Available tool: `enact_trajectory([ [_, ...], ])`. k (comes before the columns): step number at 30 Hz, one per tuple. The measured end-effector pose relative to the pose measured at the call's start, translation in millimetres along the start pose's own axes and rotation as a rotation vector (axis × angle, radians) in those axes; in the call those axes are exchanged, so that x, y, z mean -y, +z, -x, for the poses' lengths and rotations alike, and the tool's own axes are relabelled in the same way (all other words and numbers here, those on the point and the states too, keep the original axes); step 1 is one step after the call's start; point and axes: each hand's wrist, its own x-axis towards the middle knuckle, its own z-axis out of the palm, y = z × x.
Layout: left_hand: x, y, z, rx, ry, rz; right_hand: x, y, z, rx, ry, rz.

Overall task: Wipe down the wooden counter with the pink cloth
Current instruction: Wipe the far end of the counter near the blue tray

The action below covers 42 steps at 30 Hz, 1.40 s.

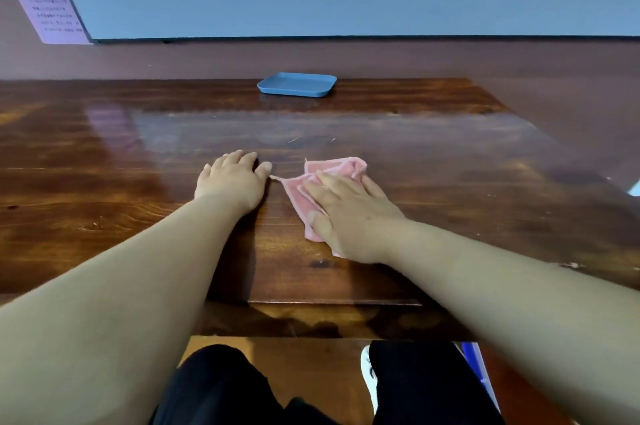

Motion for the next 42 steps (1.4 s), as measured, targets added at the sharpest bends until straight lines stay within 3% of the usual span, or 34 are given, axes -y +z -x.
enact_trajectory([
  [5, -34, 0, 8, -0.05, 0.029, 0.02, -12, 5, 12, 0.012, -0.021, 0.097],
  [8, -64, 4, 18, -0.062, 0.047, 0.168, -11, -8, 4, -0.024, 0.146, -0.053],
  [11, -83, 9, 26, -0.057, 0.055, 0.257, -8, 4, 24, -0.08, 0.117, -0.096],
  [14, -90, 15, 34, -0.085, 0.124, 0.233, -22, 13, 42, -0.1, 0.076, -0.042],
  [18, -87, 20, 41, -0.115, 0.205, 0.093, -40, -3, 24, -0.123, 0.202, -0.11],
  [26, -86, 22, 43, -0.042, 0.186, 0.057, -55, 12, 62, -0.12, 0.111, -0.097],
  [31, -88, 18, 44, -0.031, 0.166, 0.045, -66, -5, 40, -0.138, 0.219, -0.117],
  [37, -90, 17, 45, -0.02, 0.166, 0.035, -81, 11, 75, -0.104, 0.073, -0.116],
  [42, -120, 4, 44, 0.023, 0.094, 0.012, -101, -7, 45, -0.109, 0.203, -0.082],
])
